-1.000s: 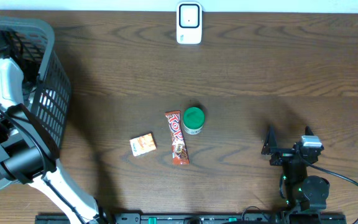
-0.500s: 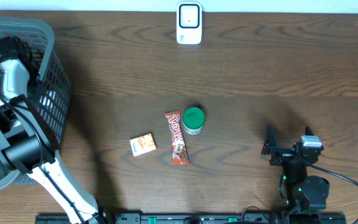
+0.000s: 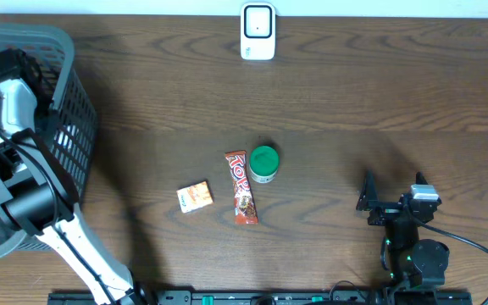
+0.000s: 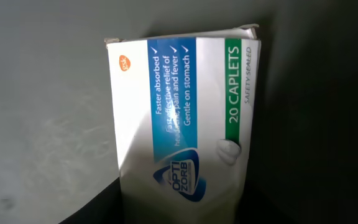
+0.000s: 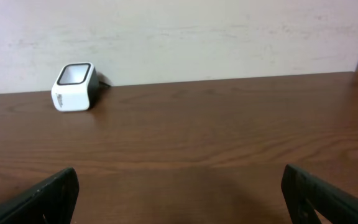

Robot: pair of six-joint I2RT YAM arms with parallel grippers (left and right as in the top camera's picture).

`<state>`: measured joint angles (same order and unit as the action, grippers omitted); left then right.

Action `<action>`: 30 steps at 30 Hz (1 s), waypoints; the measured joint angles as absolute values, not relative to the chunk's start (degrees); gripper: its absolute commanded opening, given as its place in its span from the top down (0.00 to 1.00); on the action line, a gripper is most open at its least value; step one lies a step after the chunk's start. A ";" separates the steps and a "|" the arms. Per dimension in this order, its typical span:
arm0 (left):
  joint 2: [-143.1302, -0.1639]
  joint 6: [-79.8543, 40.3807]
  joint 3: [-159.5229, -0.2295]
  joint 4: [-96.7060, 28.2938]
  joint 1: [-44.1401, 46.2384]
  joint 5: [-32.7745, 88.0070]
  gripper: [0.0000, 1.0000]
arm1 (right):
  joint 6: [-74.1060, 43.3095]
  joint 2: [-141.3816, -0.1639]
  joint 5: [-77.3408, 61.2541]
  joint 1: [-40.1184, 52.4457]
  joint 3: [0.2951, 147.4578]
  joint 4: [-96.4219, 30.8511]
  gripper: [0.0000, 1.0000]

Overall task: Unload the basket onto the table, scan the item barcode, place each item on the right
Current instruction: 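Grasp the white Panadol box with the left gripper and lift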

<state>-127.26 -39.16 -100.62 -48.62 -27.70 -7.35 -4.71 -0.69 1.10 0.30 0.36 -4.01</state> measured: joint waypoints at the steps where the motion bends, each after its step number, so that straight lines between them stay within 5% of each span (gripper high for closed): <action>1: -127.00 -38.96 -100.62 -49.84 -28.03 -7.27 0.53 | -4.71 -0.69 1.10 0.30 0.36 -4.01 0.01; 7: -121.64 -38.57 -99.50 -56.86 -32.53 -6.59 0.53 | -4.71 -0.69 1.08 0.30 0.36 -4.01 0.01; 19: -82.65 -37.19 -99.50 -70.15 -34.33 -1.41 0.53 | -4.71 -0.69 1.08 0.30 0.36 -4.01 0.01; 30: -75.24 -33.95 -99.50 -74.98 -11.33 5.19 0.53 | -4.71 -0.69 1.10 0.30 0.36 -3.99 0.01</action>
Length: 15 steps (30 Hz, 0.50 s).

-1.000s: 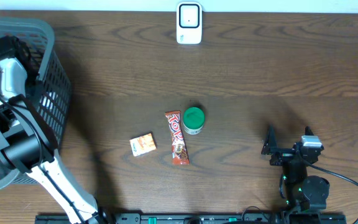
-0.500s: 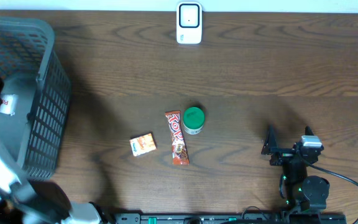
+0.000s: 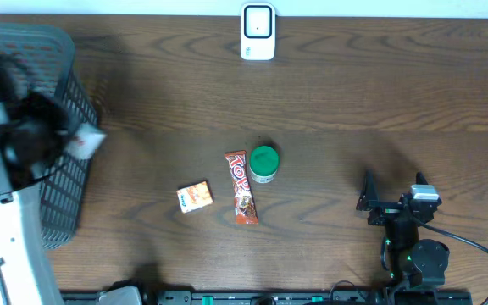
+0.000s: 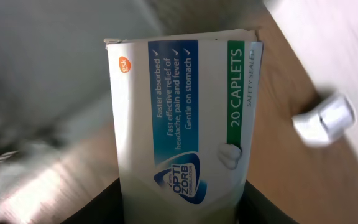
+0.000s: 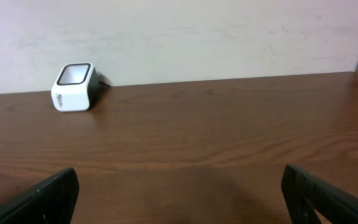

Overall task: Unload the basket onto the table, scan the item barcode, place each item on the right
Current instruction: 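Grasp the white Panadol box with the left gripper and lift, then carry the Panadol box out and set it beside the Kleenex pack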

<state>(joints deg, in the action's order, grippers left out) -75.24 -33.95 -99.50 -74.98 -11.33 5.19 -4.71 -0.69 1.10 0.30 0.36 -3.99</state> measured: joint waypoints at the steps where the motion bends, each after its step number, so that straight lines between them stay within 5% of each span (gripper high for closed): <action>1: -75.61 -32.86 -99.50 -75.02 -8.05 5.50 0.53 | -4.71 -0.69 1.10 0.30 0.36 -4.01 0.01; 15: -83.70 -8.58 -93.17 -73.56 15.53 6.20 0.53 | -4.71 -0.69 1.10 0.30 0.36 -4.01 0.01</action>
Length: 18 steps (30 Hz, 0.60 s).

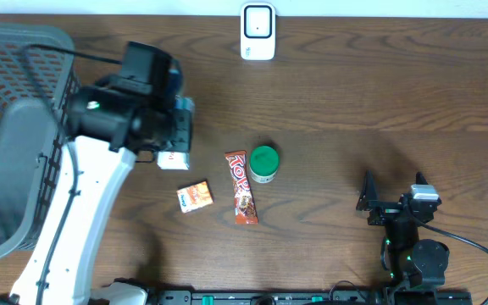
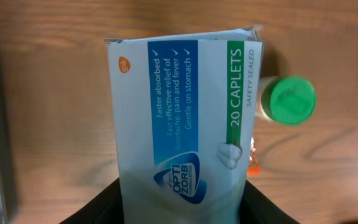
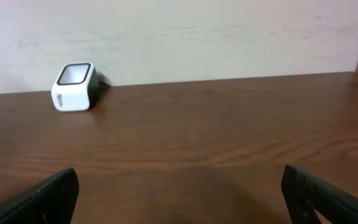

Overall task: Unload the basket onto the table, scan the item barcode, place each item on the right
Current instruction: 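Carry the Panadol box out and set it beside the Kleenex pack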

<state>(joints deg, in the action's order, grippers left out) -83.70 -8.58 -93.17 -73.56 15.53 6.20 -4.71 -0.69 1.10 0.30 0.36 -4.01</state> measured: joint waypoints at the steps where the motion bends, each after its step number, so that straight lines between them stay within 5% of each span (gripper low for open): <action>1: -84.62 -6.04 -91.42 -72.34 17.06 6.42 0.53 | -4.71 -0.69 1.08 0.30 0.36 -4.03 0.01; 18: -86.48 5.50 -65.91 -47.94 19.79 7.18 0.50 | -4.71 -0.69 1.10 0.30 0.36 -4.01 0.01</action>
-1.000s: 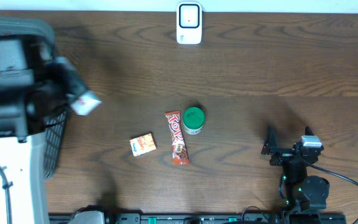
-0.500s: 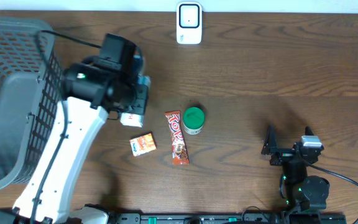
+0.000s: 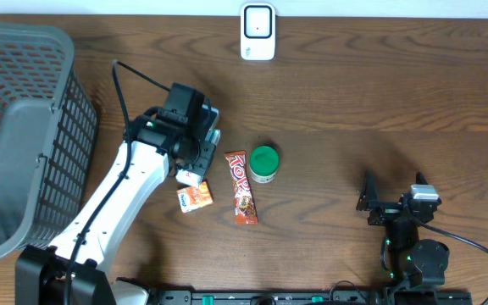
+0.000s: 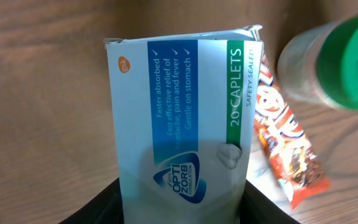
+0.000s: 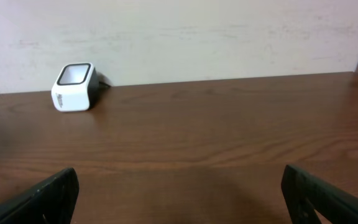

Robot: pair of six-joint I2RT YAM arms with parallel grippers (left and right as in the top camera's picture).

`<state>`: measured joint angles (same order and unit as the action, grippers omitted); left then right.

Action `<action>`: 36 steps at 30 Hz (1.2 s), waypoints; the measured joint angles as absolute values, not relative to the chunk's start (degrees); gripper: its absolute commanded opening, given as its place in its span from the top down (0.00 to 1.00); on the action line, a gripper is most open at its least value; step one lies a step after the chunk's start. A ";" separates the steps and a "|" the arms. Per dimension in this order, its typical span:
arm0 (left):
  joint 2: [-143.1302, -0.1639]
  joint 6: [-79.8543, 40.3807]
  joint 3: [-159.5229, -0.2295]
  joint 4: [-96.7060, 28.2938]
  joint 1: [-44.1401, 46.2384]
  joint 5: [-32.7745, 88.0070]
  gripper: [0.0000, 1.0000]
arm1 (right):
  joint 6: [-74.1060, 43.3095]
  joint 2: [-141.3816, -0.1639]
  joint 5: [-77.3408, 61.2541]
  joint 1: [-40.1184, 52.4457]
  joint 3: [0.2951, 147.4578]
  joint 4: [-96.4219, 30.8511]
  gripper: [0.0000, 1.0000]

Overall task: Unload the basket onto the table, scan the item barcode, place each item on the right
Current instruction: 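Carry the Panadol box out and set it beside the Kleenex pack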

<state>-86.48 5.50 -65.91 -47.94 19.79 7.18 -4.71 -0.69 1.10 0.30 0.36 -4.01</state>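
Observation:
My left gripper (image 4: pixel 182 210) is shut on a white, blue and green caplet box (image 4: pixel 182 112), which fills the left wrist view. In the overhead view the box's white end (image 3: pixel 188 176) shows under the left arm, just left of the snack bar. The white barcode scanner (image 3: pixel 257 31) stands at the table's far edge, also seen as the scanner (image 5: pixel 74 86) in the right wrist view. My right gripper (image 3: pixel 387 208) rests open near the front right, with nothing between its fingers (image 5: pixel 42 196).
A green-lidded bottle (image 3: pixel 263 163), a red snack bar (image 3: pixel 241 188) and a small orange box (image 3: pixel 195 196) lie mid-table, close to the held box. A grey mesh basket (image 3: pixel 24 127) takes up the left side.
My left gripper, still holding the caplet box, has moved right and toward the front, and now sits closer to the snack bar and bottle. The right arm is unchanged.
My left gripper was shut on the caplet box inside the basket. Then it held the box at the basket's rim, then over the table left of the bottle, and now beside the snack bar. The right gripper stayed open and still.

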 measured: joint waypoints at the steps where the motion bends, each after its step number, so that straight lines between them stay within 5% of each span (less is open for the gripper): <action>1: -86.52 6.37 -64.90 -47.24 19.77 7.18 0.48 | -4.71 -0.69 1.10 0.30 0.36 -3.99 0.01; 21: -99.77 10.35 -60.34 -41.82 18.48 7.18 0.43 | -4.71 -0.69 1.10 0.30 0.36 -4.01 0.01; 24: -99.59 10.39 -60.34 -43.81 18.48 7.20 0.28 | -4.71 -0.69 1.10 0.30 0.36 -4.01 0.01; 33: -93.56 8.75 -60.34 -47.07 18.48 7.01 0.13 | -4.71 -0.69 1.10 0.30 0.36 -4.01 0.01; 35: -91.26 7.09 -60.34 -47.48 18.48 6.20 0.20 | -4.71 -0.69 1.10 0.30 0.36 -4.01 0.01; 36: -90.52 6.55 -60.34 -47.68 18.48 6.00 0.50 | -4.71 -0.69 1.10 0.30 0.36 -4.01 0.01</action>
<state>-90.52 6.55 -60.34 -47.68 18.48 6.00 -4.71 -0.69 1.10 0.30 0.36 -4.01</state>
